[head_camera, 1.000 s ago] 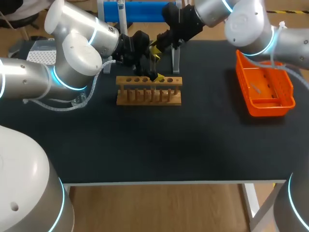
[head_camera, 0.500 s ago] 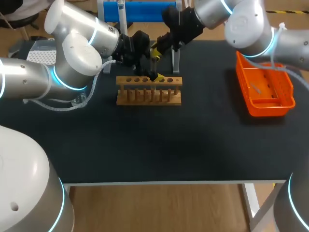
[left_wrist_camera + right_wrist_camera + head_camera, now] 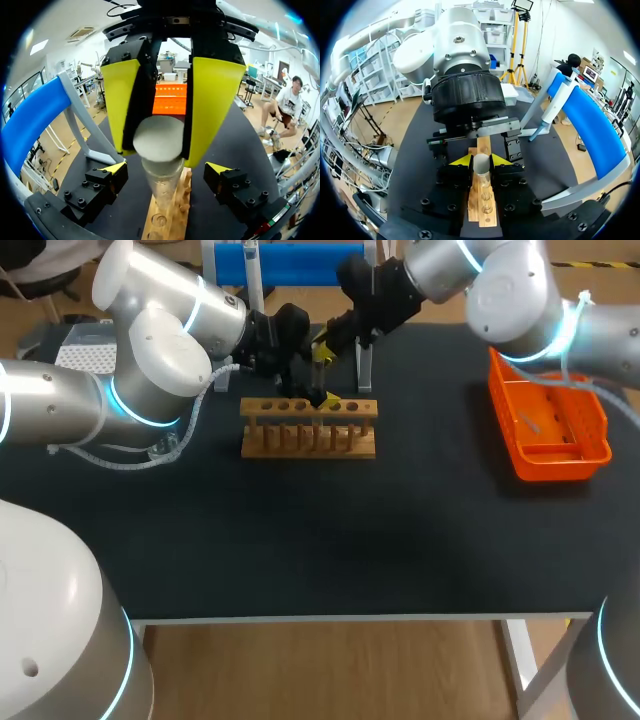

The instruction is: Invert the test tube, pick up the pipette, mount the tip to pipette, aspirate from beaker and dispense into the tube, eject the tip, return the pipette, and cap with the stopper.

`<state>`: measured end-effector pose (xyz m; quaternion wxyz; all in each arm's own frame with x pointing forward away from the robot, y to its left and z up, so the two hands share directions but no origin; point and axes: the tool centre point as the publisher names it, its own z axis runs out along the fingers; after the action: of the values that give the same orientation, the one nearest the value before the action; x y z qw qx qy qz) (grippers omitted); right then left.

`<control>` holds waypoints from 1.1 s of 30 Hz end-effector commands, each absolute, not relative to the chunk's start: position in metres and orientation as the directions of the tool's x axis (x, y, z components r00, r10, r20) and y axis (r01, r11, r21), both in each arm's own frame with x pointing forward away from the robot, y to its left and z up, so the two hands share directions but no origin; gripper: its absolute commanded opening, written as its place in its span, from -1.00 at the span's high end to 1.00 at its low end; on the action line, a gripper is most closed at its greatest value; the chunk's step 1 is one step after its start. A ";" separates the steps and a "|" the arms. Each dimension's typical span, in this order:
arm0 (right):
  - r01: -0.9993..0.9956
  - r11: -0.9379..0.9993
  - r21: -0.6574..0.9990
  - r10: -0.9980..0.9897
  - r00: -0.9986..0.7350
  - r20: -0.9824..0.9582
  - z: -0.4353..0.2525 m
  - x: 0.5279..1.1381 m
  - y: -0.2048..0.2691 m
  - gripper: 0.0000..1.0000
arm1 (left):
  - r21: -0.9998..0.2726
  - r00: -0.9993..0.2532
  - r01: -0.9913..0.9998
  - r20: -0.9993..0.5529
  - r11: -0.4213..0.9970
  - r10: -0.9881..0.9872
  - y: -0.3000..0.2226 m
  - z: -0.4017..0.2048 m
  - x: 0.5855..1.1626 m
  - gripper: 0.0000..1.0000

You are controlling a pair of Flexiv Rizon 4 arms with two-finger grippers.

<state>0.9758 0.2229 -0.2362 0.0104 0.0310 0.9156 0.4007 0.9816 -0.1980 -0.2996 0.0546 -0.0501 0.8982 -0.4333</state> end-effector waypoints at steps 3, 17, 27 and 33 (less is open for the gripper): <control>0.044 0.680 0.732 0.059 -0.998 0.005 -0.240 0.974 0.221 0.55 | -0.781 -0.990 -0.045 -0.051 0.623 -0.135 -0.199 -0.299 0.983 -1.00; 0.054 0.606 0.794 0.068 -0.998 0.016 -0.235 0.972 0.207 -1.00 | -0.781 -0.990 -0.045 -0.051 0.623 -0.135 -0.199 -0.299 0.983 -1.00; -0.021 0.480 0.877 -0.003 -1.000 -0.023 -0.223 0.957 0.175 -1.00 | -0.781 -0.990 -0.045 -0.051 0.623 -0.135 -0.199 -0.299 0.983 -1.00; -0.080 0.395 0.915 -0.080 -0.995 -0.053 -0.218 0.946 0.166 -1.00 | -0.781 -0.990 -0.045 -0.051 0.623 -0.135 -0.199 -0.299 0.983 -1.00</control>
<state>0.9498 0.1750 -0.2163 0.0005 -0.0433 0.8501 0.5248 0.9816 -0.1980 -0.2996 0.0546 -0.0501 0.8982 -0.4333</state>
